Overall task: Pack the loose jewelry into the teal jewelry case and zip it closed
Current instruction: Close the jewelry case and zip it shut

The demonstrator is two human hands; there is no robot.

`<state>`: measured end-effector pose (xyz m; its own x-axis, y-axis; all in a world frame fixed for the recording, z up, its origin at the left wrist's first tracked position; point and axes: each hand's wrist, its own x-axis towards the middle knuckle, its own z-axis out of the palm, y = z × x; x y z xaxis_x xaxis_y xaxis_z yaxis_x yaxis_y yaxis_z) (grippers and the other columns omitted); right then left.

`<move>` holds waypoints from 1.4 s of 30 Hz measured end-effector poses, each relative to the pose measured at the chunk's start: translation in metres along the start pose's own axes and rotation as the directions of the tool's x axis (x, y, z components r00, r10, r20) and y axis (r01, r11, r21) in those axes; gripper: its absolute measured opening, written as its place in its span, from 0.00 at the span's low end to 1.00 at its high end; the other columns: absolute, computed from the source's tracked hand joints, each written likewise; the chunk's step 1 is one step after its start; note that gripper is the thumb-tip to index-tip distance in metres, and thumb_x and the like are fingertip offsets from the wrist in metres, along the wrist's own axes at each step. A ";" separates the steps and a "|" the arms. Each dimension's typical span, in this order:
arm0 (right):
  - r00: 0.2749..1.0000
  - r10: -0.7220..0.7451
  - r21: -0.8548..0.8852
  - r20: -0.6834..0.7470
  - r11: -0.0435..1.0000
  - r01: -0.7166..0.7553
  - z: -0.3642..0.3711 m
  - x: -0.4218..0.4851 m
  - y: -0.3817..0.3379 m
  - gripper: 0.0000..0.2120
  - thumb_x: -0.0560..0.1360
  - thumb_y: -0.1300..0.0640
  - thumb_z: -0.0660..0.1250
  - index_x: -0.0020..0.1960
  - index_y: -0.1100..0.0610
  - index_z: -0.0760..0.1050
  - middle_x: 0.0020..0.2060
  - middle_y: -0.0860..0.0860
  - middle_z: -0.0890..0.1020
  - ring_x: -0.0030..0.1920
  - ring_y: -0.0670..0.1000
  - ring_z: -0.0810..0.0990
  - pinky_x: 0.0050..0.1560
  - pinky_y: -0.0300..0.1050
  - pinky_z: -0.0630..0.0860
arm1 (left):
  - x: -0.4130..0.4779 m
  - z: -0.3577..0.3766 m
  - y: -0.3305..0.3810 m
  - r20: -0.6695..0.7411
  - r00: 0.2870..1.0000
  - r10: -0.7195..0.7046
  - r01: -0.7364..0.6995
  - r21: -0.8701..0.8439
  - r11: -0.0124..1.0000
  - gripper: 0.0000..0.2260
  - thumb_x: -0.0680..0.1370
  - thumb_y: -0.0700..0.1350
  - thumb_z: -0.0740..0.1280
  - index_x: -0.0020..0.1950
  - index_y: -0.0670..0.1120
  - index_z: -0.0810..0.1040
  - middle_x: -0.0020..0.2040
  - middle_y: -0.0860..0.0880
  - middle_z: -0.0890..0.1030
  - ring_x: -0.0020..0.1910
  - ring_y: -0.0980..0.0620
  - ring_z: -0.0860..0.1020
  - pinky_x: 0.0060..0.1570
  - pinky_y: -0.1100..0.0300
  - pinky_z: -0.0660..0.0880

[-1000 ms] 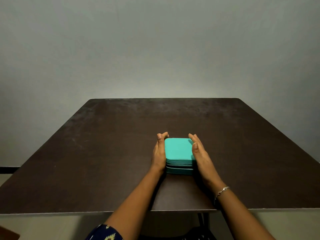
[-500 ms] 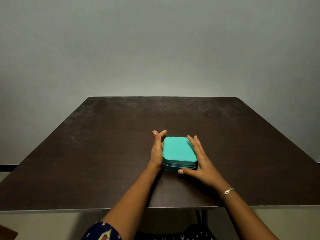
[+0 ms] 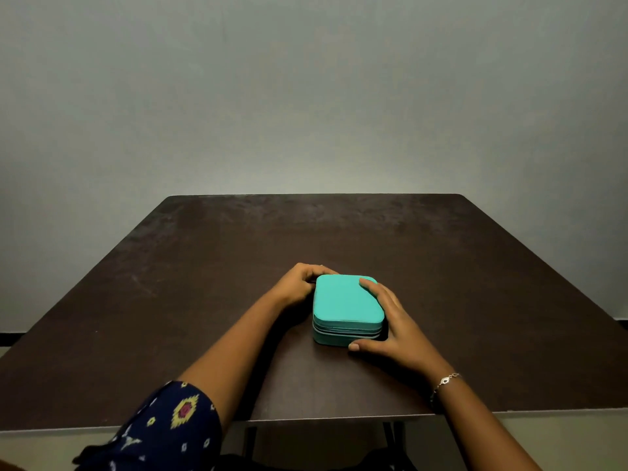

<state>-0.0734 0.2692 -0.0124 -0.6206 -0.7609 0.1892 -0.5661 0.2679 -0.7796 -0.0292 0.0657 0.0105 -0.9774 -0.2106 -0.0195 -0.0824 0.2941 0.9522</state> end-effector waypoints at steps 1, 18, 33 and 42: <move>1.000 -0.003 -0.005 0.002 1.000 0.003 0.000 0.000 0.000 0.43 0.62 0.48 0.77 0.66 0.34 0.53 0.69 0.40 0.57 0.68 0.43 0.58 0.67 0.40 0.60 | 0.001 -0.002 0.001 0.025 1.000 0.002 -0.003 0.027 1.000 0.15 0.75 0.25 0.57 0.58 0.34 0.77 0.51 0.44 0.80 0.48 0.58 0.79 0.40 0.73 0.74; 1.000 0.003 -0.013 -0.009 1.000 -0.003 0.000 -0.001 0.002 0.40 0.62 0.49 0.76 0.64 0.33 0.56 0.67 0.38 0.59 0.67 0.43 0.61 0.66 0.41 0.64 | 0.027 -0.027 0.020 0.186 0.982 -0.008 -0.103 0.578 0.809 0.09 0.75 0.33 0.64 0.51 0.40 0.82 0.51 0.44 0.83 0.50 0.51 0.79 0.56 0.54 0.75; 1.000 0.013 -0.029 -0.026 0.999 -0.014 0.002 -0.001 0.000 0.39 0.59 0.47 0.74 0.64 0.34 0.56 0.66 0.39 0.60 0.65 0.43 0.63 0.62 0.38 0.64 | 0.013 -0.024 0.011 0.095 0.983 0.159 -0.168 0.814 0.556 0.03 0.74 0.35 0.63 0.45 0.39 0.75 0.47 0.42 0.80 0.47 0.44 0.76 0.44 0.52 0.72; 1.000 0.006 -0.040 -0.026 0.999 -0.007 0.002 0.000 0.000 0.39 0.64 0.54 0.76 0.63 0.35 0.55 0.65 0.41 0.60 0.64 0.43 0.62 0.61 0.37 0.63 | -0.016 -0.024 0.007 -0.009 0.979 0.204 -0.103 0.840 0.532 0.04 0.74 0.38 0.62 0.47 0.40 0.74 0.49 0.43 0.77 0.50 0.44 0.73 0.45 0.54 0.68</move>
<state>-0.0719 0.2682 -0.0143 -0.6379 -0.7438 0.1995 -0.5828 0.2970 -0.7564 -0.0094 0.0486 0.0253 -0.9718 -0.1544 0.1783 -0.1064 0.9617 0.2527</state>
